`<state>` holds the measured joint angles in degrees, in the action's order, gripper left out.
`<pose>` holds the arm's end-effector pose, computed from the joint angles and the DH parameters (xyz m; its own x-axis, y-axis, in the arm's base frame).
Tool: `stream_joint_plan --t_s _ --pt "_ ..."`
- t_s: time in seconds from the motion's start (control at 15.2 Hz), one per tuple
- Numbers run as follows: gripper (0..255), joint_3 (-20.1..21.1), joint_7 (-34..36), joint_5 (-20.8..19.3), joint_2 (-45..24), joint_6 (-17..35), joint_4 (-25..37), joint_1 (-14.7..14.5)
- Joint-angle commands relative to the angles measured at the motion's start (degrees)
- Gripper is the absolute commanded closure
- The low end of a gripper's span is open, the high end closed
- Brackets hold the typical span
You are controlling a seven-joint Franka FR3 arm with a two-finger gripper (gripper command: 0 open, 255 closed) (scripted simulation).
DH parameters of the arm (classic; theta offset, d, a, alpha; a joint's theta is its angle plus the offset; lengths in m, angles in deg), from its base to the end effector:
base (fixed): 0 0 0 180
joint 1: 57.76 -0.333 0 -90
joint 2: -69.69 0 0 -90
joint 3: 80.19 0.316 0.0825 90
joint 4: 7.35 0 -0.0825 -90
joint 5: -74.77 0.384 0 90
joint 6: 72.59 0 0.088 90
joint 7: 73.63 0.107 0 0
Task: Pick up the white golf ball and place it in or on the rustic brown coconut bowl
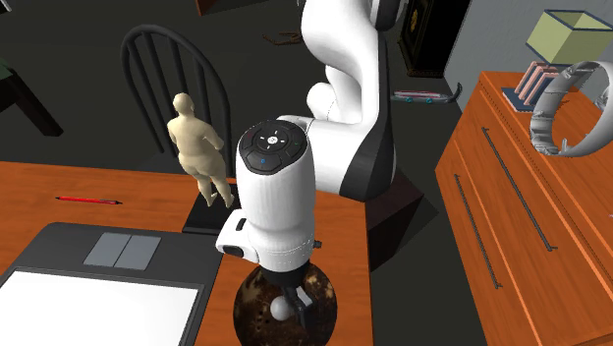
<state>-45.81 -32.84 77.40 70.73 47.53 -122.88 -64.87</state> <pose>0.4163 0.3729 0.4667 0.9986 -0.0107 0.0511 -0.0063 -0.9963 -0.0857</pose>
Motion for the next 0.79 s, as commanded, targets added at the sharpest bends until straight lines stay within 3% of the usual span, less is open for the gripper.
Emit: stream_joint_plan --t_s 0.0,0.2,0.73 --pt "0 -0.13 -0.36 0.50 0.83 -1.84 1.14 0.10" --pt "0 -0.55 -1.12 1.54 2.67 -7.02 4.75 0.35" --pt "0 -0.55 -1.12 1.54 2.67 -7.02 4.75 0.34"
